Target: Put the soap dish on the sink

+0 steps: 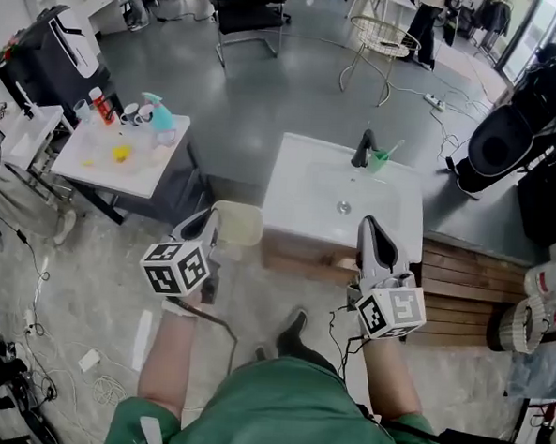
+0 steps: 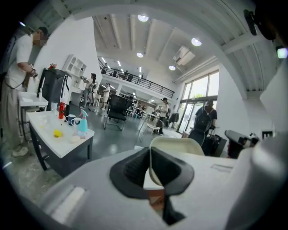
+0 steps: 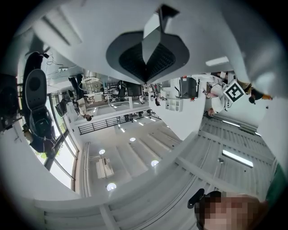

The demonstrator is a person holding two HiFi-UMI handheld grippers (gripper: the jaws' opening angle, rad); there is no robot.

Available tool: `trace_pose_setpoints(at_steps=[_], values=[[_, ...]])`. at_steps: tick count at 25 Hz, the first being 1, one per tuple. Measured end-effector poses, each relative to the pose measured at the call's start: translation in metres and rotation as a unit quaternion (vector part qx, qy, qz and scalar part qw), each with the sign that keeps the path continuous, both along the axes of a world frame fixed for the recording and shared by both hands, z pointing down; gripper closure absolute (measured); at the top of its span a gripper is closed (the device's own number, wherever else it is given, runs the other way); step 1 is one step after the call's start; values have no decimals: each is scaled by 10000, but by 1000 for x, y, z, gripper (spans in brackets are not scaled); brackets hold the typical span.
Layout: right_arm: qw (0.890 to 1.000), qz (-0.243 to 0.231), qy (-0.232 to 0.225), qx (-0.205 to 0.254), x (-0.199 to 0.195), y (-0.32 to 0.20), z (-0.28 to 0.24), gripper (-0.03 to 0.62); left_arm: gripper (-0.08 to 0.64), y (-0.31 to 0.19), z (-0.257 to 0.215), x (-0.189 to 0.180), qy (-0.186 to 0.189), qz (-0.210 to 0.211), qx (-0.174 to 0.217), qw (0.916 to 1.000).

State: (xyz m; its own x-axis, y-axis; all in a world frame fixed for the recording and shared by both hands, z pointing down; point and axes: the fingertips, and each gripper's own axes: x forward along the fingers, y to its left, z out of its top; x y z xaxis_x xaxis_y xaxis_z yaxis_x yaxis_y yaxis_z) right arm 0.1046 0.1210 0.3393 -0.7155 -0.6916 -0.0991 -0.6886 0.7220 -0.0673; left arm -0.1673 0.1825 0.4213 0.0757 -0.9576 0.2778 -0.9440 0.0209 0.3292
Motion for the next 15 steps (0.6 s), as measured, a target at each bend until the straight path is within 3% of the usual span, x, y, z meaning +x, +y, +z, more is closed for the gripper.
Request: trace_pose_setpoints(at_steps=[15], values=[[9987, -395, -171, -255, -8, -140, 8, 595, 549, -124, -8, 13, -215, -195, -146, 9995]])
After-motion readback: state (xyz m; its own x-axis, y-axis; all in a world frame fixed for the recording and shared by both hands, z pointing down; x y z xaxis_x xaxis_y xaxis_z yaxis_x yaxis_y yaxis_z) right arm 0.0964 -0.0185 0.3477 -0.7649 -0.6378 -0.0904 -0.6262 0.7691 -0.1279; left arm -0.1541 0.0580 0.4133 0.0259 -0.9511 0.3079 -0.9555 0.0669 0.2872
